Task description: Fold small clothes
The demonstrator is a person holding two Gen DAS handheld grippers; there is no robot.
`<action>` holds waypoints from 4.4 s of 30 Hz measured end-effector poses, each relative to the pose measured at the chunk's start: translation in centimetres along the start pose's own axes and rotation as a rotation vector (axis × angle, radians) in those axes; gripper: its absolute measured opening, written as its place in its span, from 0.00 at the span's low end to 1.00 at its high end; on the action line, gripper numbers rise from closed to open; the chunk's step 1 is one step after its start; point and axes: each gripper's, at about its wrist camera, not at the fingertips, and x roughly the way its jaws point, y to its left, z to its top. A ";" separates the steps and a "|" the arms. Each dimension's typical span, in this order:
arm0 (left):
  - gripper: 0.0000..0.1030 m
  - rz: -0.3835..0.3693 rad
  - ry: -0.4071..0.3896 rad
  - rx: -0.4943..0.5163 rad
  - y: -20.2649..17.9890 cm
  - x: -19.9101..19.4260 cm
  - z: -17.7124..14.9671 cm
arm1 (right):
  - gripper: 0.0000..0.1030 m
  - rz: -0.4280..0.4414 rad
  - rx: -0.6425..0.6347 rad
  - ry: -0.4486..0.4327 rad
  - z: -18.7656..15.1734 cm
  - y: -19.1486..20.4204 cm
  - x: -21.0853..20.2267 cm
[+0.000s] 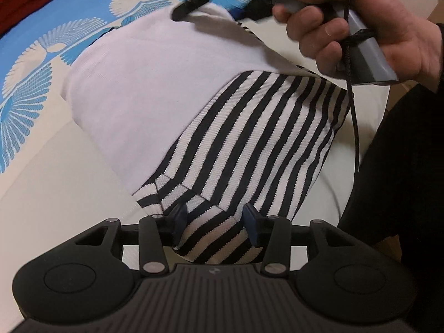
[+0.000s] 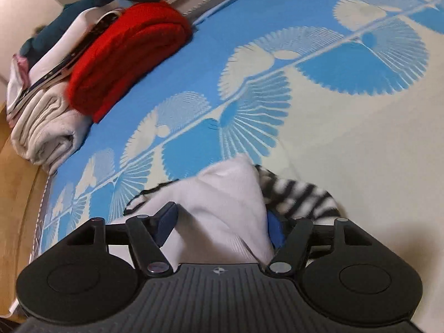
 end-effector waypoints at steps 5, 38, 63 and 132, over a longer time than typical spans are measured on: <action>0.49 0.001 -0.022 -0.004 0.1 -0.5 0.3 | 0.11 0.122 -0.096 -0.164 0.2 1.6 -3.3; 0.52 0.069 -0.294 -0.212 3.8 -4.1 3.4 | 0.41 -0.158 -0.633 0.282 -8.2 -2.9 -6.1; 0.91 -0.182 -0.155 -0.888 12.2 4.8 2.4 | 0.75 -0.118 -0.084 0.281 -2.9 -5.0 -2.2; 0.98 0.516 -0.421 -0.581 -1.2 -15.2 -12.5 | 0.88 -0.148 -0.456 -0.302 -13.3 13.0 -14.2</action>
